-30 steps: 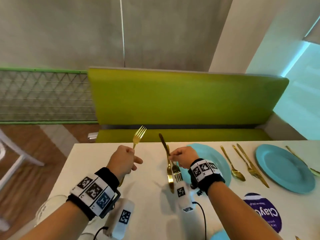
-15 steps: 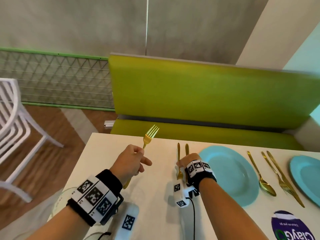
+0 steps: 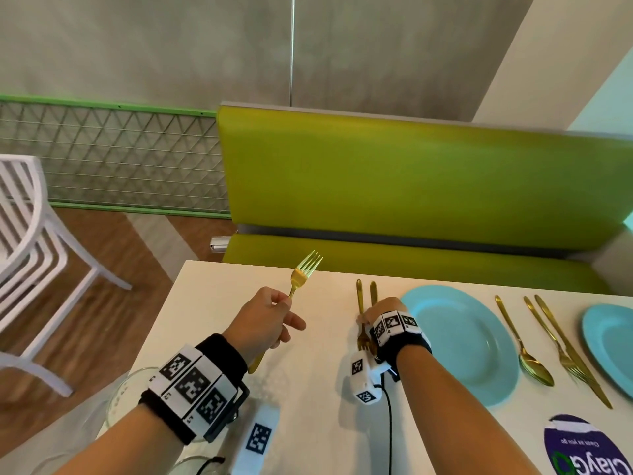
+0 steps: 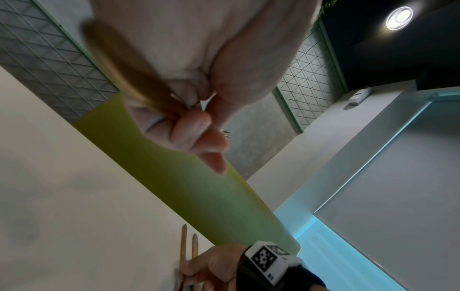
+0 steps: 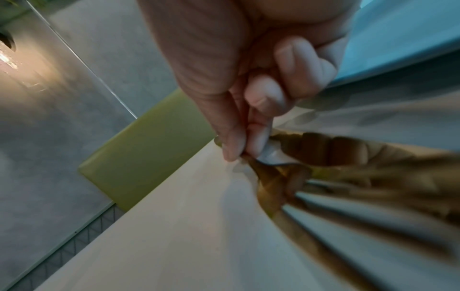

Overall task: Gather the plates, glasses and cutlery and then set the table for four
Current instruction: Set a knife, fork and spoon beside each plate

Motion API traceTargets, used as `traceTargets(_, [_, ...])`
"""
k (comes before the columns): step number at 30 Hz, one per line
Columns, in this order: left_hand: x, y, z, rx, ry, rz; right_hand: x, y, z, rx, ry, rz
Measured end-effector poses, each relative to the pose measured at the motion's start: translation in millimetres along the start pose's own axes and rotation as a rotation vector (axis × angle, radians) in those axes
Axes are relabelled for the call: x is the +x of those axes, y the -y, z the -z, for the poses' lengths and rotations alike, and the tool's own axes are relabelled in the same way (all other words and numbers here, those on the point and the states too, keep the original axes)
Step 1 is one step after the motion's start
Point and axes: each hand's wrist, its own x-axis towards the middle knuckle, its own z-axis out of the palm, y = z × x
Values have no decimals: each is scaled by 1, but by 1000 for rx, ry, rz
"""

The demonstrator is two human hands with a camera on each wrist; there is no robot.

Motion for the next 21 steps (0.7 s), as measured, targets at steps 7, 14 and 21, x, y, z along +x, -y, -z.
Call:
traceTargets(7, [-4,-1,-5,-44,-1,5,-21,16,24,-107,-58,42])
traceTargets(14, [-12,-14,-29,21,-11,-76,-107,26,71,40,-292,538])
traceTargets(21, [-55,-28,-79,-38,111,-224,-200,-30,81,-29,-450,532])
